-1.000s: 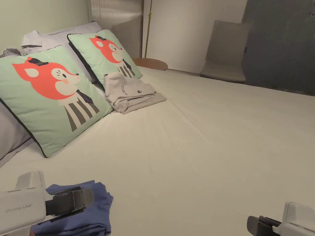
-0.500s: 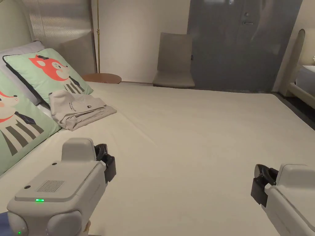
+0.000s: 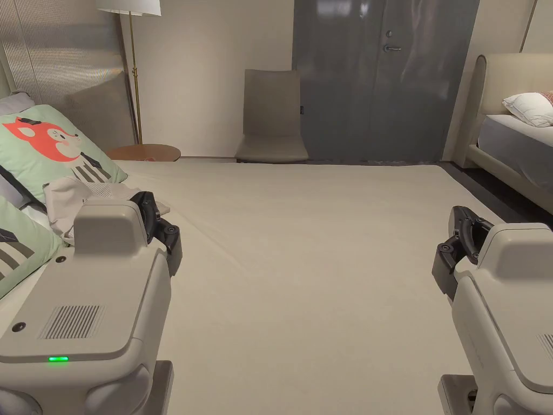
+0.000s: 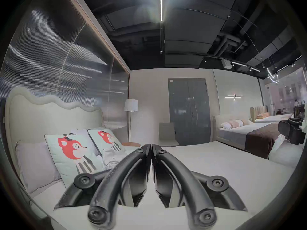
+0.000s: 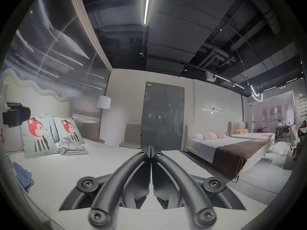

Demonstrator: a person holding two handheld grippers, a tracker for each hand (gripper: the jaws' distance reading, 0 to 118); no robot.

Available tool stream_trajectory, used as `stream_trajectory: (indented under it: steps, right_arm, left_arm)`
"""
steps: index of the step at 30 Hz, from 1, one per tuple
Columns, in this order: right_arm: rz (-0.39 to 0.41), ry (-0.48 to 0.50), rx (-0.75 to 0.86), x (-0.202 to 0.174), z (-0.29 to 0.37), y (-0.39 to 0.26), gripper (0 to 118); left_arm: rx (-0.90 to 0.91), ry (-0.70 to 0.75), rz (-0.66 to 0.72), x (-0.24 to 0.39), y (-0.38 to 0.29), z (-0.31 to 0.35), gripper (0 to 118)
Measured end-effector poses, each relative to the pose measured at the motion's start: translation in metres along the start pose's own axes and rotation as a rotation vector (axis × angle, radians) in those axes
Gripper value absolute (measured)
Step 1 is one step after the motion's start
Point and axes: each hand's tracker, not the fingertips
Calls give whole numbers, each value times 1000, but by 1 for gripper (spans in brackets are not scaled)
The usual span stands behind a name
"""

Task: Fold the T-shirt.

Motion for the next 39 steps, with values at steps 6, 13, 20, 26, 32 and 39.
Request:
stream_trajectory:
  steps: [6, 13, 20, 26, 32, 39]
  right_arm:
    - [7, 7, -9, -2, -2, 1, 1]
    - [8, 17, -31, -6, -5, 2, 1]
    - [-11, 33, -45, -6, -4, -1, 59]
    - [4, 25, -22, -9, -1, 0, 116]
    - [-23, 10, -24, -6, -2, 1, 118]
    - [-20, 25, -28, -6, -1, 1, 118]
  left_arm:
    - [-15, 1, 2, -1, 0, 1, 1]
    - [-23, 4, -5, 0, -2, 2, 1]
    - [-33, -4, -18, 2, -7, 3, 50]
    - [-41, -29, -6, 2, -10, 5, 112]
    - [-10, 28, -9, 0, -10, 8, 111]
    - [-5, 30, 24, -3, -7, 10, 111]
